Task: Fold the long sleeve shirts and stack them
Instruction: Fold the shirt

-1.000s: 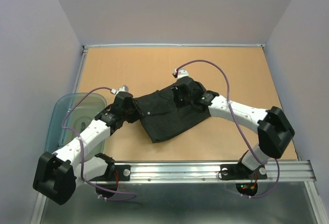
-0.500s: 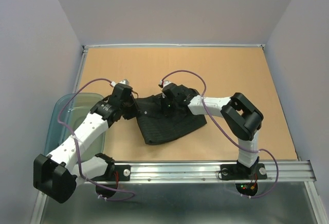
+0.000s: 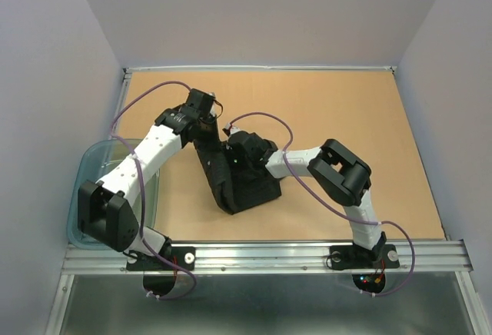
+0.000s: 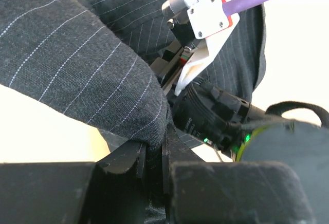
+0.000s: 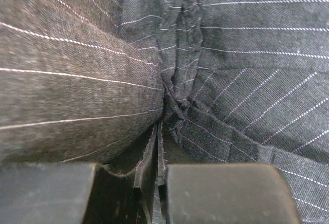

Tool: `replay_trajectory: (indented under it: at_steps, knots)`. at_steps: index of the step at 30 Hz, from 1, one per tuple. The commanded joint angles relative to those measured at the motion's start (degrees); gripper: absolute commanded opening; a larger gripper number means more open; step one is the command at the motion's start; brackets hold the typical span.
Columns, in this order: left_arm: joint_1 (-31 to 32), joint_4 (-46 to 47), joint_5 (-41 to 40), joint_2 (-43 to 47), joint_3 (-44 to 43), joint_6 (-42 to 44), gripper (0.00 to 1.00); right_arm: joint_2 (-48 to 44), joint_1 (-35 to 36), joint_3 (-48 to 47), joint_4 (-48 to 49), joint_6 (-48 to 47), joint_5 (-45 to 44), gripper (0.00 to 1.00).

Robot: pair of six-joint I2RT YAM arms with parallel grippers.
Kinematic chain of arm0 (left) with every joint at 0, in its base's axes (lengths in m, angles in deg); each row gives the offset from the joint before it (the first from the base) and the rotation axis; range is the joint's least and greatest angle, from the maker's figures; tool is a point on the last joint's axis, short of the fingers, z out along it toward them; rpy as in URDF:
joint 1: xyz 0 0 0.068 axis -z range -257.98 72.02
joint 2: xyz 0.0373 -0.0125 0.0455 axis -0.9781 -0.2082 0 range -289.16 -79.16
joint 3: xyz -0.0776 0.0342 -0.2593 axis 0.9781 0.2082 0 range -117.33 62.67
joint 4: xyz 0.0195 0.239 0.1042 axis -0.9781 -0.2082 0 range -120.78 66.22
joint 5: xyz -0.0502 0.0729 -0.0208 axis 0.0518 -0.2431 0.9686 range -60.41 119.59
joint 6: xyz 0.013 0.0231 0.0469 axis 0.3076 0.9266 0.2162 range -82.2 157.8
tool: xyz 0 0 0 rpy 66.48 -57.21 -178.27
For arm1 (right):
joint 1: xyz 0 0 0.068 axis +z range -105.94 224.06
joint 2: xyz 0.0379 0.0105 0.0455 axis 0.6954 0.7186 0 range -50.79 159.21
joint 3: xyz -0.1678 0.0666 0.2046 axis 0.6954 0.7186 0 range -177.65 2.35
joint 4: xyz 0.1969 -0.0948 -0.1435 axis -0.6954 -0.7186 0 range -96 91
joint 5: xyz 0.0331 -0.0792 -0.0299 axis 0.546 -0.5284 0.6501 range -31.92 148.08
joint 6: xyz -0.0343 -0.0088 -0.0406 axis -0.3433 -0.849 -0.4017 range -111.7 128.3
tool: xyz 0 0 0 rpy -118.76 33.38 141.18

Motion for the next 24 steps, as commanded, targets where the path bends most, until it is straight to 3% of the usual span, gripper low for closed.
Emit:
replay_trajectory:
  at_steps: [1, 9, 18, 24]
  knots:
    - [0.53, -1.69, 1.88, -2.38, -4.84, 4.16, 0.00, -0.03, 0.71, -1.26, 4.60, 4.03, -2.16, 0.11]
    - [2.90, -1.26, 3.73, -5.46, -5.37, 6.37, 0.00, -13.29, -4.03, 11.39, 3.90, 0.96, -8.94, 0.42]
    - [4.83, -5.29, 1.27, -11.17, -13.80, 8.91, 0.00, -27.79, -12.55, 18.51, -6.38, -3.88, -7.11, 0.43]
    - [7.82, -6.70, 0.65, -14.60, -18.03, 9.27, 0.00, -29.92, -18.10, 25.63, -7.26, -0.19, -5.17, 0.41]
